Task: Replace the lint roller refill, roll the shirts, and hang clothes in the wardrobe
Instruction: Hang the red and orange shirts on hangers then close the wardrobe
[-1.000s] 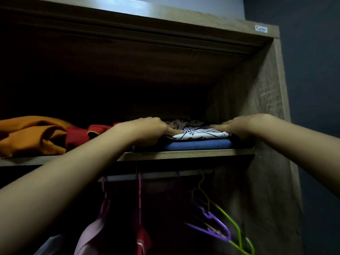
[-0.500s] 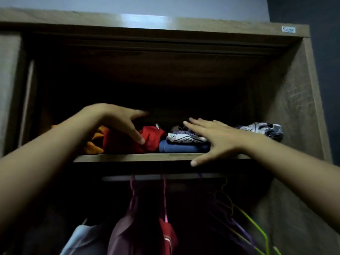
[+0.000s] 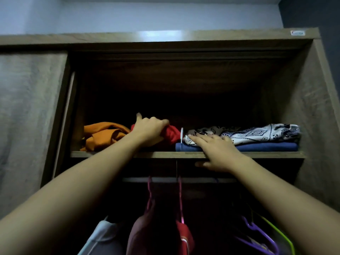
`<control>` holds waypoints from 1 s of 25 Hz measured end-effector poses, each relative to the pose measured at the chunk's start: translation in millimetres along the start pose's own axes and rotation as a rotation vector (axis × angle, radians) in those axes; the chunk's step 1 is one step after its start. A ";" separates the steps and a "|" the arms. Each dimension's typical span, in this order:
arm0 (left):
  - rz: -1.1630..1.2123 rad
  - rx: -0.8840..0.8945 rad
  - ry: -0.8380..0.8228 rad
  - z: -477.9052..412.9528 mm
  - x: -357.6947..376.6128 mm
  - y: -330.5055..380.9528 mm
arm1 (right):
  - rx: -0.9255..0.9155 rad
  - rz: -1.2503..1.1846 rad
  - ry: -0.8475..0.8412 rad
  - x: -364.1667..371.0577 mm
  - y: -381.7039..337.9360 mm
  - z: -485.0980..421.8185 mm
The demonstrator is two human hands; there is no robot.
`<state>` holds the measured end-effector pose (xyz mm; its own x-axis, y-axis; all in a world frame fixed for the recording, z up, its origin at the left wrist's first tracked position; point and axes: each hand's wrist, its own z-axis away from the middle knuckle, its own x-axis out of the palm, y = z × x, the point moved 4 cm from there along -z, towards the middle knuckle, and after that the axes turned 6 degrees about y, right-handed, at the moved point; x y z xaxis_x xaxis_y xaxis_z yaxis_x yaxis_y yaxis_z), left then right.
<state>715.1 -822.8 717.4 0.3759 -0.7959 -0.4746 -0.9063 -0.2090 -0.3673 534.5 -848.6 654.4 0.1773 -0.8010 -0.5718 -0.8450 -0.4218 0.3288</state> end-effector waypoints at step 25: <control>0.300 -0.191 0.781 12.4 -134.7 -68.6 | 0.041 -0.027 0.042 7.9 2.4 0.2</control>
<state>729.0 -694.2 796.5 -0.0620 -0.9812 0.1828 -0.9894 0.0364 -0.1403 533.7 -855.8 650.5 0.2210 -0.8069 -0.5478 -0.8594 -0.4267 0.2818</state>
